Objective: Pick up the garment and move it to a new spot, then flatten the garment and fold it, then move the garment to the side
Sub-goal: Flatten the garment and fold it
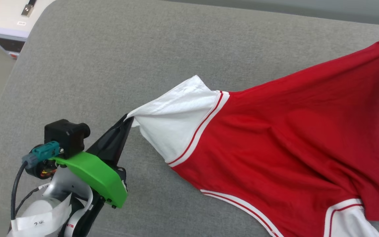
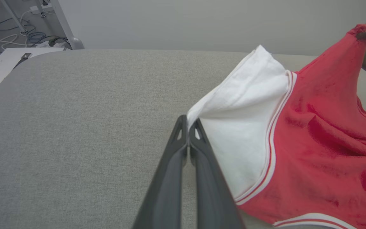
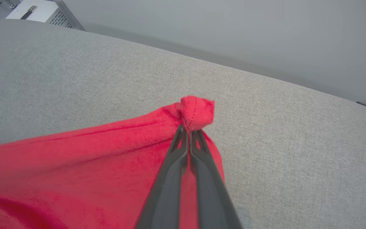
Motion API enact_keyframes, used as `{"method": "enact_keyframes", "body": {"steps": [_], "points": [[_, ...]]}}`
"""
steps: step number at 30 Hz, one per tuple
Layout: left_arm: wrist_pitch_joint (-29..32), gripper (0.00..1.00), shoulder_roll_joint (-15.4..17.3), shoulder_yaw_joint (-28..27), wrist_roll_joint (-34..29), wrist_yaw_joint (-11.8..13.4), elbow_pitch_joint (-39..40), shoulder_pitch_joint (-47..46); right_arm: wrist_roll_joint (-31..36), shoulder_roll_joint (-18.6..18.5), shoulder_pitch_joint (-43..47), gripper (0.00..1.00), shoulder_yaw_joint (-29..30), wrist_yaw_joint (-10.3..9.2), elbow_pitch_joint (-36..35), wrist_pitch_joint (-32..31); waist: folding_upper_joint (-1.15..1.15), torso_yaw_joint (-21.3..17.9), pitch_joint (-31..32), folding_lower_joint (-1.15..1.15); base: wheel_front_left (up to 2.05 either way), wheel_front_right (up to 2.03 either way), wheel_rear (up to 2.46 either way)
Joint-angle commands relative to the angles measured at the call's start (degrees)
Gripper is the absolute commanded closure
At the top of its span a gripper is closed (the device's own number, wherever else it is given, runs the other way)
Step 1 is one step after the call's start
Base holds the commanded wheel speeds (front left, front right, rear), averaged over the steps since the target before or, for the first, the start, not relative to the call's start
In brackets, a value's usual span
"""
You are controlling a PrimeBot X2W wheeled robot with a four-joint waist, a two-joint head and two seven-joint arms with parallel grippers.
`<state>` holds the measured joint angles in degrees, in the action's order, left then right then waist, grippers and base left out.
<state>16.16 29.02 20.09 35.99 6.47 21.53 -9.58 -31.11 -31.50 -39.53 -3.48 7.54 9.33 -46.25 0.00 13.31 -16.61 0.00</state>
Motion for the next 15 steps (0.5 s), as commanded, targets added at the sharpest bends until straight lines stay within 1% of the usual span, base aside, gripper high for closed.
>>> {"method": "enact_keyframes", "body": {"steps": [1,9,15], "points": [[-0.55,1.00,0.61,-0.80,-0.75,0.67,0.73,-1.14,-0.62,-0.43,1.40,1.00,0.51,-0.05,-1.10,1.47,0.00,-4.13,4.14,0.00,0.00,0.00,0.00],[-2.54,1.00,2.05,-4.42,-2.14,2.45,3.47,-2.20,-1.75,0.25,6.57,1.00,3.06,-0.05,-7.33,7.14,0.00,-7.81,8.31,0.00,0.00,0.00,0.00],[-4.43,1.00,1.86,-6.11,-2.68,3.70,4.47,-2.10,-2.22,1.06,10.91,1.00,4.37,-0.05,-12.58,8.41,0.00,-9.96,10.96,0.00,0.00,0.00,0.00]]}}
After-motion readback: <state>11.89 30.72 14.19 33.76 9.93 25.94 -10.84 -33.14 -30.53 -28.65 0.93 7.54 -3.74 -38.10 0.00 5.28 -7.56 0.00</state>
